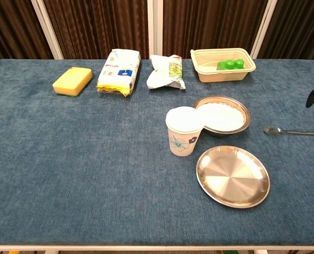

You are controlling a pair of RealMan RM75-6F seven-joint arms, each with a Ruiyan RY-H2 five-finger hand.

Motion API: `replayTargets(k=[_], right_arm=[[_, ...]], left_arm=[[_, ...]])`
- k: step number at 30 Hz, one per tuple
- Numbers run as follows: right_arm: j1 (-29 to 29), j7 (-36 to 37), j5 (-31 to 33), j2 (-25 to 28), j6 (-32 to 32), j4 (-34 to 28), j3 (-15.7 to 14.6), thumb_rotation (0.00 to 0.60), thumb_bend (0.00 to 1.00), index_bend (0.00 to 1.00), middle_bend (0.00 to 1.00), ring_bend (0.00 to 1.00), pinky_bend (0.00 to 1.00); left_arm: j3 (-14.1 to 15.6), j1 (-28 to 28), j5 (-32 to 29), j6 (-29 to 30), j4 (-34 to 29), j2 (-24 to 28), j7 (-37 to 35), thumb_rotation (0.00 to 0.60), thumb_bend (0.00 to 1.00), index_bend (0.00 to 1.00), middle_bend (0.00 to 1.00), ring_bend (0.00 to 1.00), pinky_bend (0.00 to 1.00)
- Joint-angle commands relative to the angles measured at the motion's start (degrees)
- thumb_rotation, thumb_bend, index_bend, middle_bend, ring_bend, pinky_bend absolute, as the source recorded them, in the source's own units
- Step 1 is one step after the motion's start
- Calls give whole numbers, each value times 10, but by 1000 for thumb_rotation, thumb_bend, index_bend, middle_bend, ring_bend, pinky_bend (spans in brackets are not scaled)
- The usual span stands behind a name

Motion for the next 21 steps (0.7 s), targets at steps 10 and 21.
replayTargets(k=[10,21], right_arm=[[37,-4,-1,-75,-36,101,-12,600,158,429,493,162,37],[46,22,-10,-104,-38,147,-17,600,162,461,489,161,45]], left_arm=[[1,-2,-3,-6,0,0,-3,600,87,216,137,71,48],[2,-2,-6,-11,3,-1,-9,600,86,216,137,71,48]])
